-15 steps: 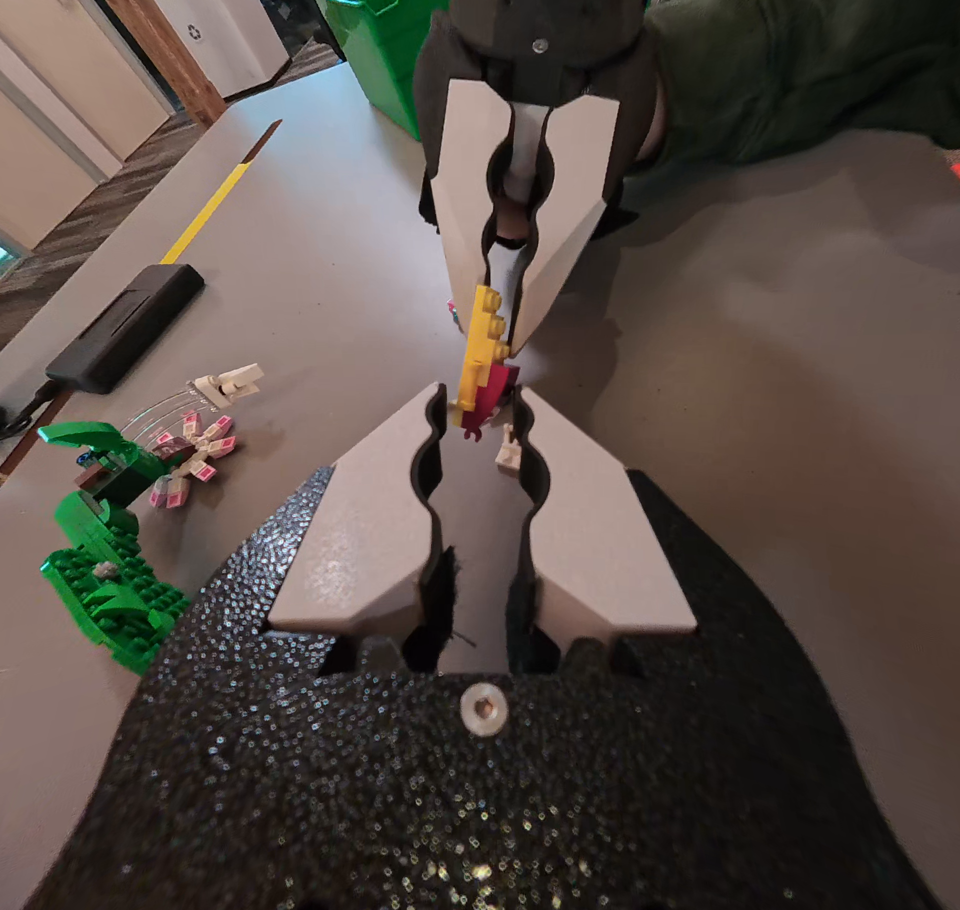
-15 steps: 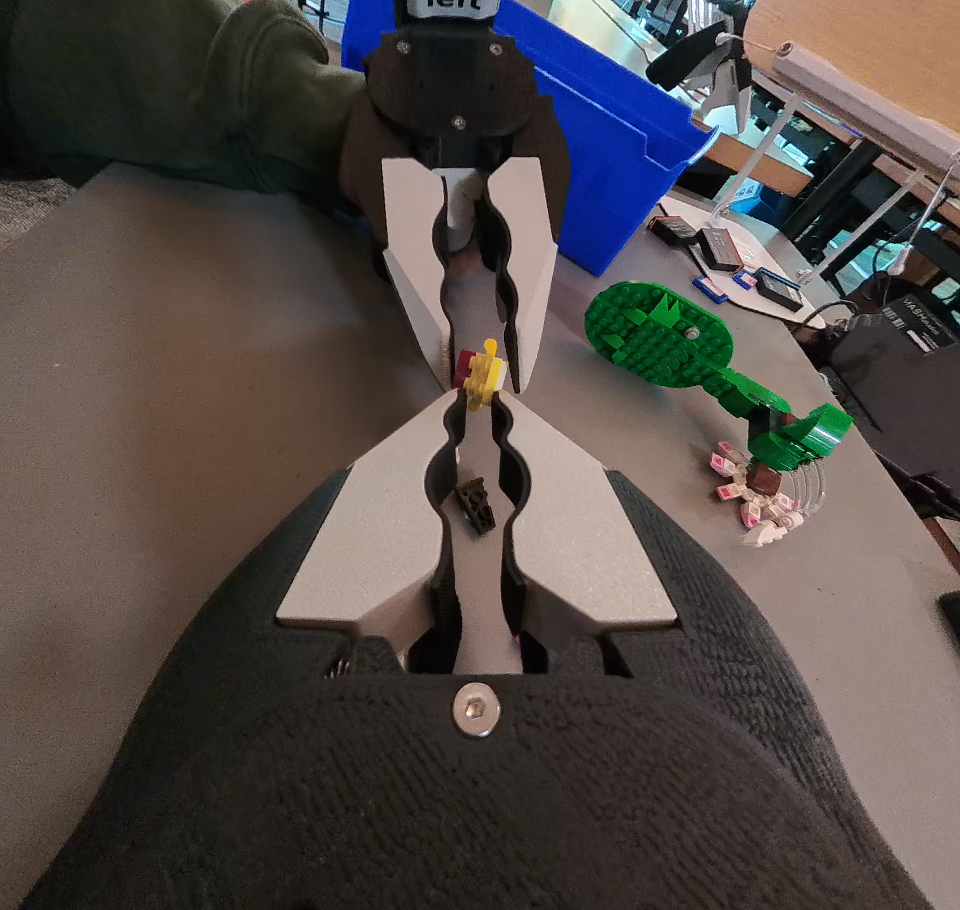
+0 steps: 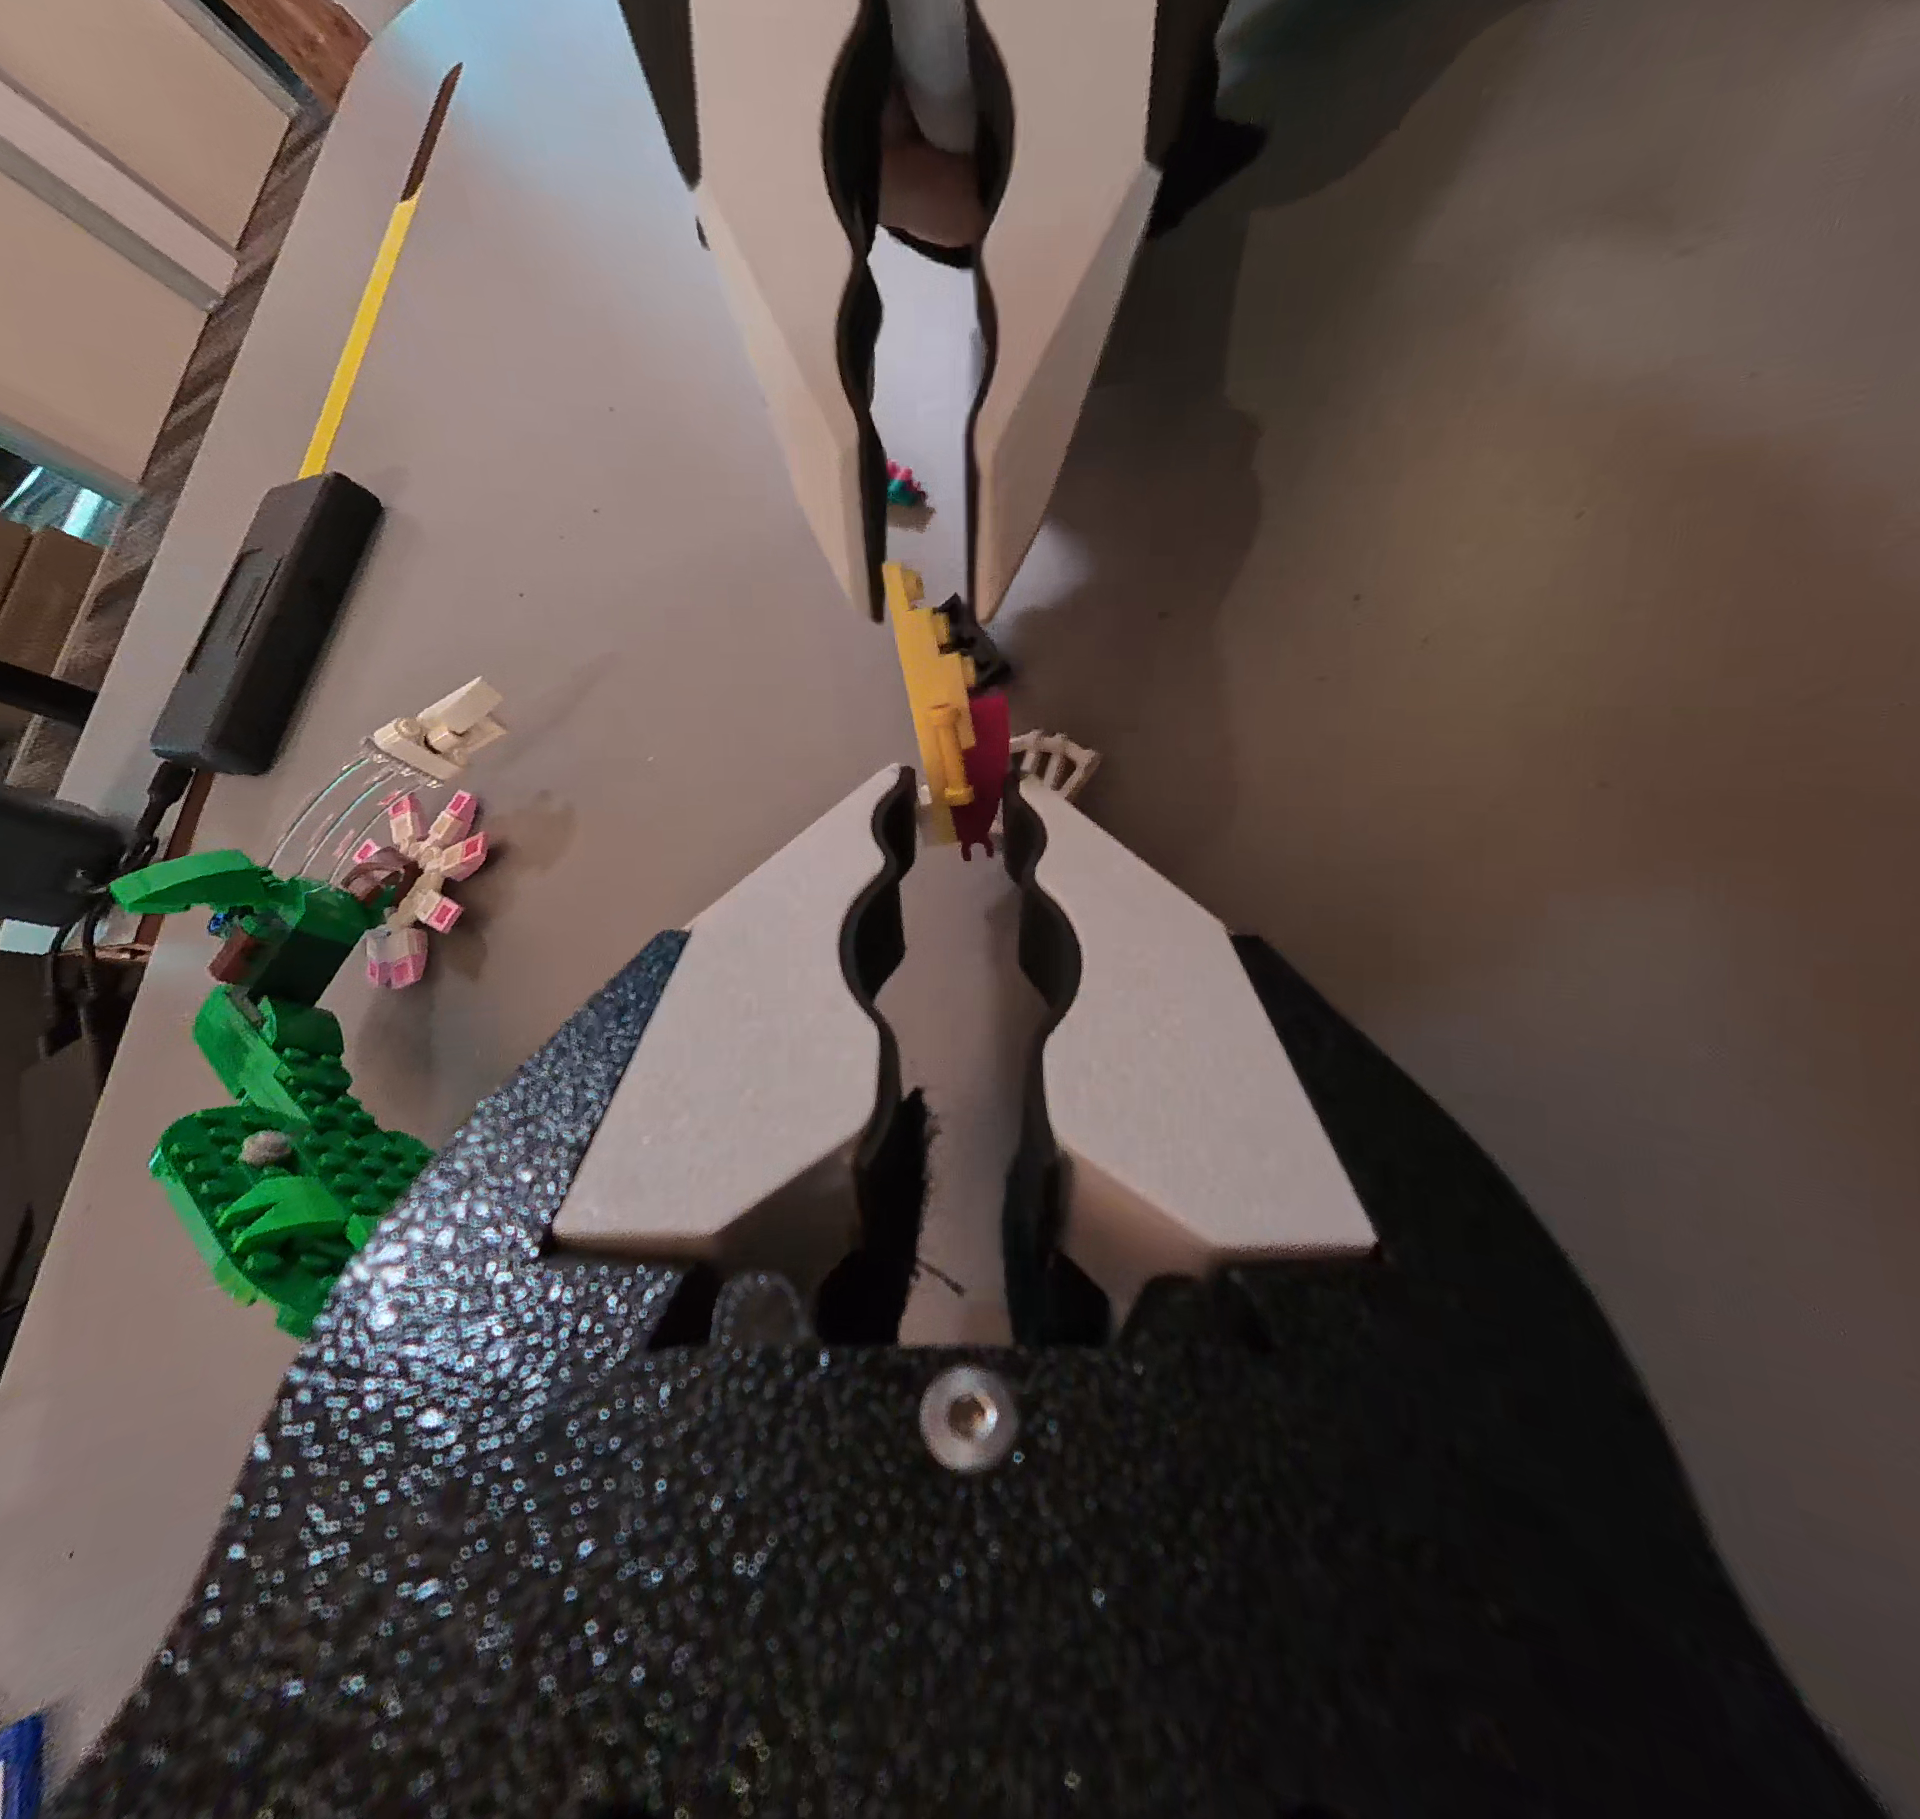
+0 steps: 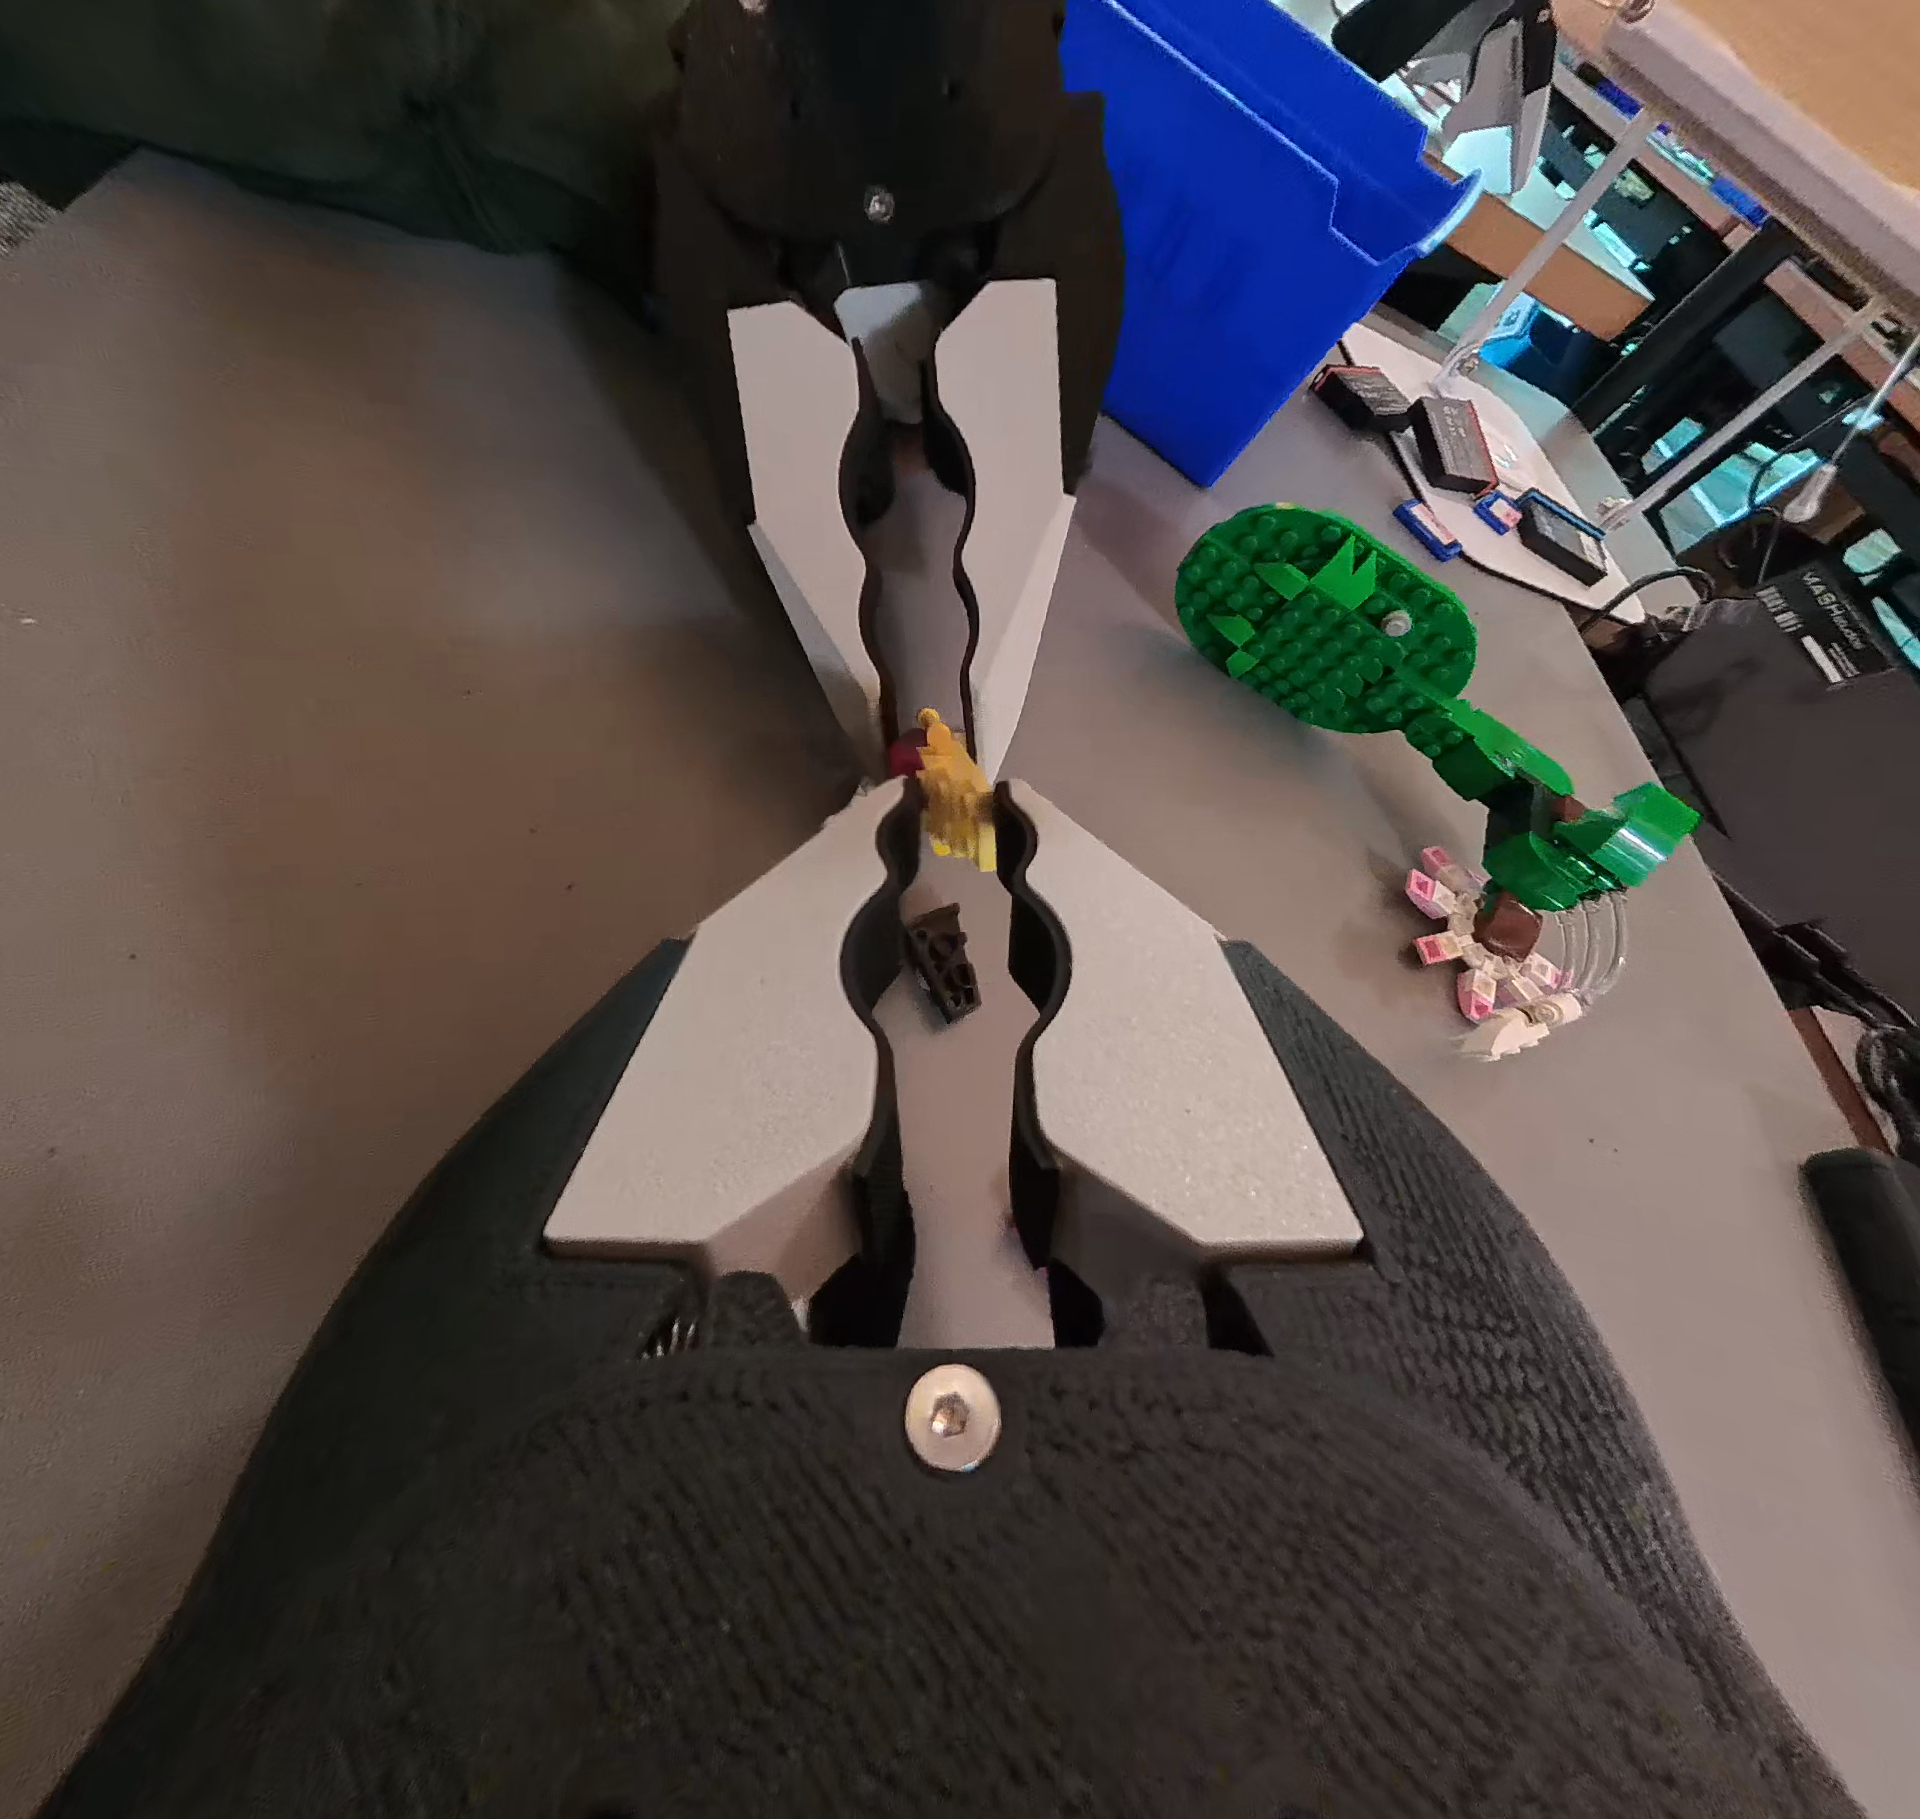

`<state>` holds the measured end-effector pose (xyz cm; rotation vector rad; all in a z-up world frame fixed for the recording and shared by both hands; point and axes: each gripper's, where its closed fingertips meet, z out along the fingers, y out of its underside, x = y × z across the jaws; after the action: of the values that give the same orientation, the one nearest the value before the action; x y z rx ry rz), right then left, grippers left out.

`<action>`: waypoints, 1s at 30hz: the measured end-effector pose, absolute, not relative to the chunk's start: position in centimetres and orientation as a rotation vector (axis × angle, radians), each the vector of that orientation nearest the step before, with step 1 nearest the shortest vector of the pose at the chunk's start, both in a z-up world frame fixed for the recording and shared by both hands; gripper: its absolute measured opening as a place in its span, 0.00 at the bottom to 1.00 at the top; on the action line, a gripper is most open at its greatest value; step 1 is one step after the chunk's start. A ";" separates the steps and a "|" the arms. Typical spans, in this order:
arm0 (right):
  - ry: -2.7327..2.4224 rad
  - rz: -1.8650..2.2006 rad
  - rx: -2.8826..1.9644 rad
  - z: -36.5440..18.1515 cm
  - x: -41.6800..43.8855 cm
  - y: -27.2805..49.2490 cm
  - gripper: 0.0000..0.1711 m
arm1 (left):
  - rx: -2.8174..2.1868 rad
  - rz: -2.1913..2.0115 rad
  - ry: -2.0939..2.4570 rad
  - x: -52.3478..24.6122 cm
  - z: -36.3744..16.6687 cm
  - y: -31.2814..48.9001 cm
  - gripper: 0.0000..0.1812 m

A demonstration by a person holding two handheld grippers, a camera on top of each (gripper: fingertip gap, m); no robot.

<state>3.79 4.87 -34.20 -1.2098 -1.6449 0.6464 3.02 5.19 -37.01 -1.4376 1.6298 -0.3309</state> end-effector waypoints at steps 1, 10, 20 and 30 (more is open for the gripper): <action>-1.646 0.640 -1.212 -34.3 3.8 4.9 0.05 | -1.438 -0.334 1.634 3.1 -37.1 5.1 0.08; -1.679 0.551 -1.203 -34.9 3.7 5.2 0.16 | -1.428 -0.358 1.630 3.2 -36.8 4.9 0.07; -1.703 0.461 -1.218 -35.6 3.8 5.7 0.07 | -1.442 -0.387 1.597 3.3 -36.6 5.0 0.09; -1.376 0.566 -1.396 -32.9 4.1 8.7 0.06 | -1.527 -0.536 1.184 1.8 -32.5 8.1 0.12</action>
<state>4.10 8.67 -32.90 -1.3959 -1.3757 0.5662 1.79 8.12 -32.48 -1.5270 1.1835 -0.5365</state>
